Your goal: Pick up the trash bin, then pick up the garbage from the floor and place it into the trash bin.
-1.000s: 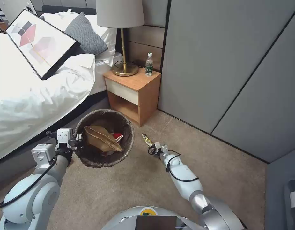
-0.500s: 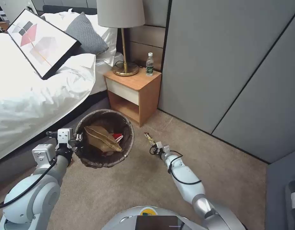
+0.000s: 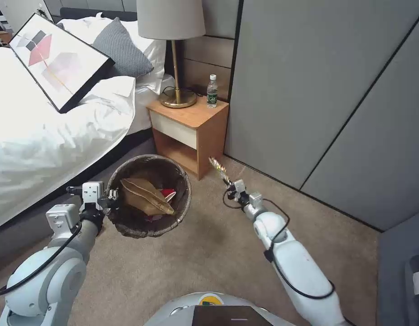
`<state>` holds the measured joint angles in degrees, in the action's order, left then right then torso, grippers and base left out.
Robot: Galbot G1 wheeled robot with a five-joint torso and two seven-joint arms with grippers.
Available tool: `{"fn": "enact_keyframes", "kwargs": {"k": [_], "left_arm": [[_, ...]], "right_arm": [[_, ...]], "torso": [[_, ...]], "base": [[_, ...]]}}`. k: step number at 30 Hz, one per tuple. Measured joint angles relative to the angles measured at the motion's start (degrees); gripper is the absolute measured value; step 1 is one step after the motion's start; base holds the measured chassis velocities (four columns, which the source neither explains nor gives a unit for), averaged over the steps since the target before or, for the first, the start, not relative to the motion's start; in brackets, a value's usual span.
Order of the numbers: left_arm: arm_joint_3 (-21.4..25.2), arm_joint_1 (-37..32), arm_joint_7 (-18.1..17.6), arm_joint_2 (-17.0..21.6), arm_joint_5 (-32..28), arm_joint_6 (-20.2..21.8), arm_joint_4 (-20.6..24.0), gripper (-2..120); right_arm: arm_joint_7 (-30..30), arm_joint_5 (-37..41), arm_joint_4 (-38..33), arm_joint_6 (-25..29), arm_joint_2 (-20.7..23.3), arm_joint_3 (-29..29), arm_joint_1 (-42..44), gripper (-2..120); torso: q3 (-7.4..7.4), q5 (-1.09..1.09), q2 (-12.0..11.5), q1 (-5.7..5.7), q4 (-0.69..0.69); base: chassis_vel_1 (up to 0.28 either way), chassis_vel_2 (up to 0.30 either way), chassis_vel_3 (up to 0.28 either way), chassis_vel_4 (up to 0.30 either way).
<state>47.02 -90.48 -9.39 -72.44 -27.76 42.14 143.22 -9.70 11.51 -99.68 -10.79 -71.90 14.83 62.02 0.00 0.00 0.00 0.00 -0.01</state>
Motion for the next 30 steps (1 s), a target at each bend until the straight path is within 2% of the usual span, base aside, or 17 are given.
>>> {"fn": "enact_keyframes", "kwargs": {"k": [6, 12, 16, 30], "left_arm": [[-0.26, 0.3, 0.0, 0.08, 0.09, 0.0, -0.37, 2], [-0.4, 0.46, 0.01, 0.14, 0.12, 0.0, -0.5, 2], [-0.6, 0.63, 0.06, 0.26, 0.19, 0.0, -0.78, 2], [-0.89, 0.87, 0.16, 0.42, 0.35, 0.0, -1.09, 2]], "right_arm": [[1.17, 2.97, -11.4, -3.17, 2.09, -0.28, 1.27, 0], [1.78, 3.88, -15.75, -4.85, 2.62, -1.07, 1.64, 0], [2.13, 9.14, -23.7, -10.11, 2.94, -4.49, 1.47, 0], [0.8, 9.06, -26.06, -13.01, 3.24, -18.32, -2.55, 0]], "torso": [[0.0, 0.0, 0.0, 0.0, 0.01], [0.0, 0.01, 0.0, 0.0, 0.0], [0.0, 0.0, 0.0, 0.0, 0.0], [0.0, -0.01, 0.0, 0.0, 0.01]], "base": [[0.0, 0.0, 0.0, 0.0], [0.0, 0.0, 0.0, 0.0], [0.0, 0.0, 0.0, 0.0], [0.0, 0.0, 0.0, 0.0]]}}
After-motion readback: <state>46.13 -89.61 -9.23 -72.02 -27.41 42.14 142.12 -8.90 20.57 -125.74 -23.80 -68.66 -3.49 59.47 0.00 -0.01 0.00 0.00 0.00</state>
